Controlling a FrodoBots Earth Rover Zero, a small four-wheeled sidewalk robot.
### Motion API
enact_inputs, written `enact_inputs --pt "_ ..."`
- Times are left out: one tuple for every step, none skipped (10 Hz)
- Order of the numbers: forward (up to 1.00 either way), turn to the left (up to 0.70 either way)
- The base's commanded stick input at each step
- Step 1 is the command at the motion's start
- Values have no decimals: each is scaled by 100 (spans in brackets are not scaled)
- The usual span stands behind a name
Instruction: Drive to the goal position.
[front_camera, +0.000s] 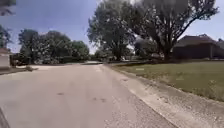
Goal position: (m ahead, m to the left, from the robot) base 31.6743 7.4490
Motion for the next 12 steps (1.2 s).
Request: enact_inputs --pt "70 0" --pt "70 0" --pt "70 0" --pt "70 0" --pt "70 0" --pt "70 8" --pt "70 33" --pt "70 26" --pt "70 17" --pt "70 7" --pt "70 9" --pt "70 24"
